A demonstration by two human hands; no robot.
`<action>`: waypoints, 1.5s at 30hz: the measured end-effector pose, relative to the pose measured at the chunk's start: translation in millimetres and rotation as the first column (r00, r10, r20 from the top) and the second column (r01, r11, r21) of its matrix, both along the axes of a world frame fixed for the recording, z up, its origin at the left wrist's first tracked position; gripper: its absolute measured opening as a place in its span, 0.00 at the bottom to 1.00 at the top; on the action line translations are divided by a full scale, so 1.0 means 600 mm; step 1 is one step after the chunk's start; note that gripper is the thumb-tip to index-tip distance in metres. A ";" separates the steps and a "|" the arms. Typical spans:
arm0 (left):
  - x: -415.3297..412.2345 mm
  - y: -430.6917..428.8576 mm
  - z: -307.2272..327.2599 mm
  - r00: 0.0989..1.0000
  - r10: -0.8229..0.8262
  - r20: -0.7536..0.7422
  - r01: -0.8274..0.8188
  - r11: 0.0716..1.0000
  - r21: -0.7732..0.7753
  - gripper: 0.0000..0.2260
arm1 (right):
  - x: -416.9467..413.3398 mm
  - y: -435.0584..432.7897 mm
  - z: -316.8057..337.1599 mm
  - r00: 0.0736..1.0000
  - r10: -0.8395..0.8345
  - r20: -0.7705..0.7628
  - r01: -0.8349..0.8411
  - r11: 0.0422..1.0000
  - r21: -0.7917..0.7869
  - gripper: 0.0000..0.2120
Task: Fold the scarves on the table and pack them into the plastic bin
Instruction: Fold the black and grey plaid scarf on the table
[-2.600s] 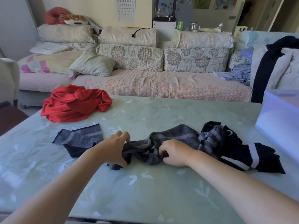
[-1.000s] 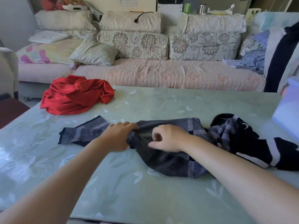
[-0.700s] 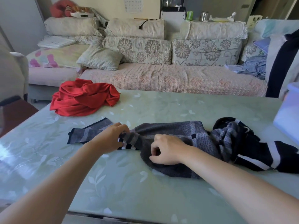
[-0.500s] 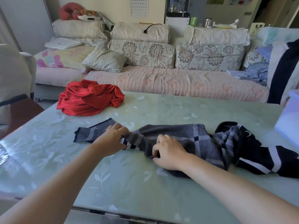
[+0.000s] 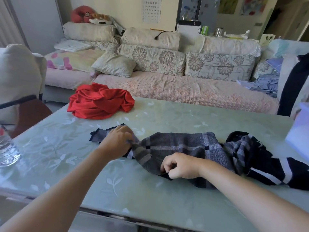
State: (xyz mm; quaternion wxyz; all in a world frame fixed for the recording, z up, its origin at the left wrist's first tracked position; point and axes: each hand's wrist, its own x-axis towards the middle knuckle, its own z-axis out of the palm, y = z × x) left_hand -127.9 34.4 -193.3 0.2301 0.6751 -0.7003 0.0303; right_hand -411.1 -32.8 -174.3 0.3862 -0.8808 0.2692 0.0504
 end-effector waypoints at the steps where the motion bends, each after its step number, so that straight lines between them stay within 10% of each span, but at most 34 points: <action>1: -0.004 0.009 0.018 0.998 -0.008 -0.057 0.011 0.999 0.052 0.07 | 0.002 0.001 0.003 1.000 0.008 -0.015 -0.008 1.000 0.022 0.07; 4: -0.021 0.037 0.081 0.990 0.121 -0.076 -0.072 0.882 0.467 0.10 | 0.007 -0.005 0.008 1.000 -0.013 -0.014 0.014 0.997 0.082 0.09; 7: -0.034 0.070 0.112 0.958 0.262 -0.119 -0.055 0.572 0.818 0.11 | 0.023 -0.009 0.006 0.980 -0.185 0.071 0.190 0.979 -0.071 0.10; 14: -0.005 0.025 0.036 0.982 0.175 -0.076 -0.138 0.926 0.350 0.15 | 0.080 -0.047 -0.047 0.933 -0.307 0.190 0.357 0.864 -0.355 0.18; 19: -0.004 -0.010 0.015 0.989 0.142 0.046 -0.145 0.836 0.529 0.18 | 0.093 -0.065 -0.084 0.926 -0.336 -0.173 0.232 0.866 -0.443 0.31; 25: 0.048 -0.047 -0.028 0.897 0.380 0.227 -0.436 0.664 0.607 0.27 | 0.084 -0.118 -0.094 0.908 -0.371 -0.195 0.239 0.840 -0.487 0.31; 34: 0.086 -0.096 -0.044 0.769 0.552 0.322 -0.639 0.652 0.410 0.24 | 0.136 -0.164 -0.094 0.899 -0.390 -0.197 0.252 0.831 -0.496 0.34; 40: -0.043 -0.113 -0.005 0.953 0.303 0.004 -0.295 0.924 0.243 0.18 | 0.099 -0.160 -0.065 0.942 -0.334 -0.033 0.306 0.895 -0.324 0.32; 45: -0.126 -0.072 -0.053 0.977 0.182 0.114 -0.215 0.808 0.549 0.42 | 0.018 -0.144 -0.057 0.939 -0.341 0.044 0.310 0.784 -0.537 0.24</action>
